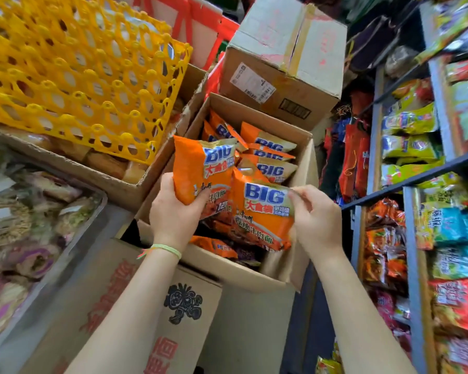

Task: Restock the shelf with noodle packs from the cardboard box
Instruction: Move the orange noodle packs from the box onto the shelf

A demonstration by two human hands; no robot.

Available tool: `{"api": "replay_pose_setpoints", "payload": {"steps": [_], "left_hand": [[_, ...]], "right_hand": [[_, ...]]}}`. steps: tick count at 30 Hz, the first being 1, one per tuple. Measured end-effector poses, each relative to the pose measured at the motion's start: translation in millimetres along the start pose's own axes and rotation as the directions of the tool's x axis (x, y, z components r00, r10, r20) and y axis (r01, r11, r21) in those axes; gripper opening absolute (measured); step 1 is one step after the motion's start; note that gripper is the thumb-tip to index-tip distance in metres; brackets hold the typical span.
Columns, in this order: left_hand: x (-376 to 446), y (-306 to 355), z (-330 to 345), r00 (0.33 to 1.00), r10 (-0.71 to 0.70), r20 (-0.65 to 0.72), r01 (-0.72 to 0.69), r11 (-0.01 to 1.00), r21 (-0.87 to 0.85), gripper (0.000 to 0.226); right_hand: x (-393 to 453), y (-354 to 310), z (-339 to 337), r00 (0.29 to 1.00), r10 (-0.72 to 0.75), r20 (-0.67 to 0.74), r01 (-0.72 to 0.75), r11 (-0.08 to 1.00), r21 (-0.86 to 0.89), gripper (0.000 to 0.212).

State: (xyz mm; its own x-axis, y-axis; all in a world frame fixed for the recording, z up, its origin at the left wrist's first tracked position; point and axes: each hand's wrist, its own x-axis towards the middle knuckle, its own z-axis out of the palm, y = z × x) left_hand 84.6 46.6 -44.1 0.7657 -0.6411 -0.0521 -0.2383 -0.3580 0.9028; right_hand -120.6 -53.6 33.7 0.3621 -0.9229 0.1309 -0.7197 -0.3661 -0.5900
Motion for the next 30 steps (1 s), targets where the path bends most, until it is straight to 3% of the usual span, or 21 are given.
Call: {"api": "replay_pose_setpoints", "payload": {"steps": [3,6,10,12,15,17,19,21,25,28,30], "left_hand": [[-12,20,10,0.996,0.006,0.087,0.009,0.986,-0.169,0.050],[-26,51,14,0.987,0.043,0.154,0.015,0.935,-0.355,0.057],[-61,111,16,0.928,0.192,0.320,-0.004,0.863,-0.505,0.064],[-90,142,22,0.850,0.262,0.457,0.018,0.852,-0.522,0.055],[-158,187,42,0.666,0.297,0.685,0.191,0.819,-0.541,0.024],[-217,210,55,0.483,0.287,0.827,0.310,0.827,-0.468,0.009],[-282,225,69,0.273,0.264,0.925,0.411,0.837,-0.360,0.026],[-342,232,86,0.142,0.224,0.964,0.438,0.859,-0.264,0.058],[-471,251,91,-0.206,0.126,0.970,0.461,0.887,-0.017,0.066],[-552,253,87,-0.375,0.176,0.910,0.412,0.911,-0.006,0.074],[-590,253,85,-0.443,0.258,0.859,0.355,0.930,-0.097,0.098]], "right_hand": [[-19,-9,-38,0.990,0.138,-0.027,-0.124,0.949,0.288,0.025],[-40,-14,-79,0.958,0.232,-0.171,-0.157,0.917,0.366,0.027],[-77,-10,-147,0.792,0.288,-0.539,-0.125,0.940,0.319,0.025],[-103,1,-184,0.717,0.343,-0.607,-0.147,0.926,0.349,0.024],[-155,29,-234,0.647,0.475,-0.596,-0.215,0.864,0.455,0.029],[-199,44,-265,0.570,0.530,-0.628,-0.259,0.841,0.474,0.037],[-254,58,-299,0.462,0.578,-0.673,-0.284,0.815,0.505,0.038],[-314,69,-330,0.361,0.595,-0.718,-0.292,0.803,0.519,0.035],[-437,84,-377,0.183,0.617,-0.766,-0.346,0.769,0.537,0.026],[-517,92,-403,0.060,0.593,-0.803,-0.349,0.766,0.540,0.033],[-561,93,-418,0.014,0.569,-0.822,-0.370,0.767,0.524,0.033]]}}
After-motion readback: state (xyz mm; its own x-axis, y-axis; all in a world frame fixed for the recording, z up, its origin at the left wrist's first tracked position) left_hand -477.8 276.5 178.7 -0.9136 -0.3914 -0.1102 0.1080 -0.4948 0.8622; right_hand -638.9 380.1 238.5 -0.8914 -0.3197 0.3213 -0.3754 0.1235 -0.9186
